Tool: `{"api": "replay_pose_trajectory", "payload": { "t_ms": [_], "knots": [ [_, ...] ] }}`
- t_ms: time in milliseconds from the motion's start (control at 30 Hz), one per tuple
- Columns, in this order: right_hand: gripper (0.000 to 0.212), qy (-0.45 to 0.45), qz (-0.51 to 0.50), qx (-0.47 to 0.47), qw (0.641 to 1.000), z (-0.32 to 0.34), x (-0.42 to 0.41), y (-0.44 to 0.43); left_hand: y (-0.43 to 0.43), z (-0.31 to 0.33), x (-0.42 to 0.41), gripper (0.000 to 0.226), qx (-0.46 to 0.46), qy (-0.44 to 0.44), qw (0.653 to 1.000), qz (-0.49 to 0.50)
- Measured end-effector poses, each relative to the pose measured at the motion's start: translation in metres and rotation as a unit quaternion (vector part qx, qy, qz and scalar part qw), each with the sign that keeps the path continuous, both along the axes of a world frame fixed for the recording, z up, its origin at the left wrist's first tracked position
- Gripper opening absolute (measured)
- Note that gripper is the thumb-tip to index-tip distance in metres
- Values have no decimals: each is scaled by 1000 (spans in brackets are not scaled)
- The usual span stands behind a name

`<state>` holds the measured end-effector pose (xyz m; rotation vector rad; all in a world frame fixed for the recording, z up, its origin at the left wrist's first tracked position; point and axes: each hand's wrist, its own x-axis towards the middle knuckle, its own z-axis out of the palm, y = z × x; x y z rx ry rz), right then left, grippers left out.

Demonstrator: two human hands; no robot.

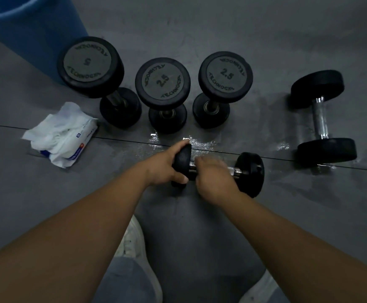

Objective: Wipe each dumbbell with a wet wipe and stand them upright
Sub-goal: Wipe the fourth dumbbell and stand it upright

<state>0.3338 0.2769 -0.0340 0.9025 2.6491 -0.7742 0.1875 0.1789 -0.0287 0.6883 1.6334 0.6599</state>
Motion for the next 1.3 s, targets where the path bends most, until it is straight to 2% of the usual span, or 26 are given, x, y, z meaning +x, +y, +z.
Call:
{"api": "replay_pose_trajectory", "payload": {
  "t_ms": [33,100,167,200,267,333,400,467,533,600,700,767,833,900,1000,1100,1233,1300],
  "knots": [
    [30,6,27,-15,999,2,0,-3,0,0,1,115,1,5,1000,-2],
    [26,36,-16,-60,997,5,-2,8,-2,0,2,115,5,13,1000,-6],
    [26,57,-78,-37,995,-1,1,18,-1,-1,1,114,4,10,1000,-5],
    [28,40,-83,-8,996,-4,2,17,0,0,0,114,3,4,1000,-3],
    [34,-3,-11,40,999,-8,3,0,1,0,-1,114,1,1,1000,-3],
    [34,8,29,23,999,-2,6,-1,1,0,0,114,2,8,1000,-5],
    [30,33,-40,-29,998,4,5,18,-1,0,1,114,3,8,1000,-4],
    [31,50,-103,-7,993,3,6,25,0,-1,-1,114,2,4,1000,0],
    [39,5,-51,44,998,0,5,6,1,0,-1,114,-1,3,1000,2],
    [41,-3,19,38,999,-2,5,-6,1,0,0,115,-1,16,1000,-4],
    [31,43,-50,-49,997,4,0,14,-2,-1,1,115,3,16,1000,-6],
    [37,43,-71,-18,996,0,-1,19,-1,-1,-1,114,1,10,1000,-5],
    [37,-37,16,64,997,-8,1,6,0,0,-1,113,3,2,1000,-2],
    [27,-67,79,72,992,-8,6,8,-1,1,1,112,8,6,1000,-4],
    [17,-2,35,-41,999,-3,18,38,-3,1,2,111,8,5,1000,-5],
    [13,58,-11,-35,998,6,15,36,0,0,-2,112,5,7,1000,-2],
    [22,-69,71,29,995,4,-13,9,-1,0,1,113,9,3,1000,1],
    [28,-102,89,72,988,7,-20,11,-2,-2,2,114,11,1,1000,1]
  ]
}}
